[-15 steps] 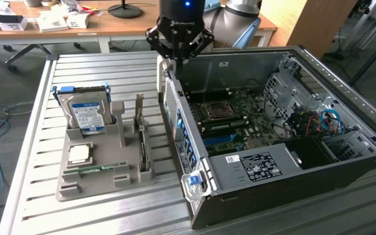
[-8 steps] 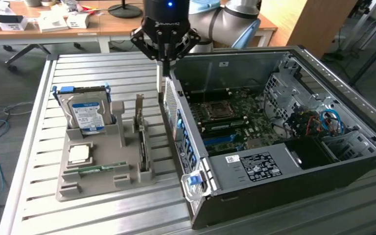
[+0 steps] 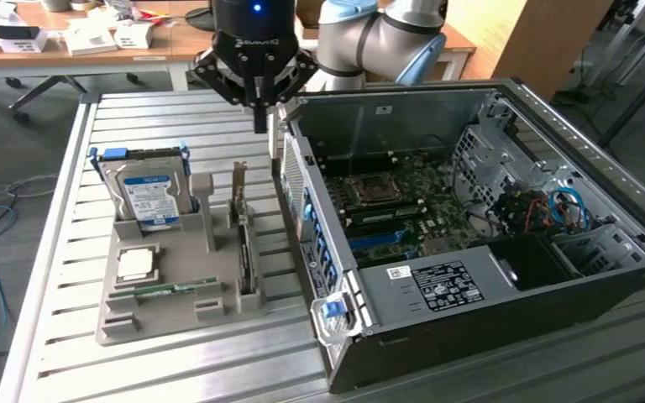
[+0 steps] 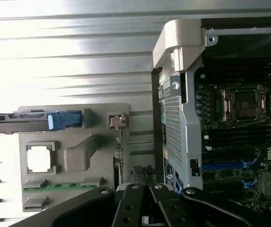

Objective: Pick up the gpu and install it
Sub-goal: 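Reach for the gpu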

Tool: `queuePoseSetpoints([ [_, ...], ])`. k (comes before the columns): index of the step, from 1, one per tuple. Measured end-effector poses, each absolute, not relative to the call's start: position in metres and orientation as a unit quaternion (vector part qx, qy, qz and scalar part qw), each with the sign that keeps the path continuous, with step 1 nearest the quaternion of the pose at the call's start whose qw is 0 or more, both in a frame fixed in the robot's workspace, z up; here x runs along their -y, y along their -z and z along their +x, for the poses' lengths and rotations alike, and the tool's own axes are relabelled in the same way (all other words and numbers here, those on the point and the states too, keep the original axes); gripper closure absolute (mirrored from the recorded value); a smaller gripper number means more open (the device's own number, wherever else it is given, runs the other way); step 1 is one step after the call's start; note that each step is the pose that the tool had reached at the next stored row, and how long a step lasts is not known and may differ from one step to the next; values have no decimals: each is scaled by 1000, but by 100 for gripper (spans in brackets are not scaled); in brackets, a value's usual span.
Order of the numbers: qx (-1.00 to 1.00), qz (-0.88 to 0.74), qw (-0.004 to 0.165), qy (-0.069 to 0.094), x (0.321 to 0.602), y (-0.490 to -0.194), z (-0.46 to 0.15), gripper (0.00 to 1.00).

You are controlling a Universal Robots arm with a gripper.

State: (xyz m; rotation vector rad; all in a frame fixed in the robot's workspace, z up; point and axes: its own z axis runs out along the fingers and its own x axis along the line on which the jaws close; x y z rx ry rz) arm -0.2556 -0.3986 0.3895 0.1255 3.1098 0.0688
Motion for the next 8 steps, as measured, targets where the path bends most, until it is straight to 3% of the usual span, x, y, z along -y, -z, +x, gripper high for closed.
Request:
queuePoseSetpoints([
  [8,-999,41,14,-22,399,-389,-278,89],
])
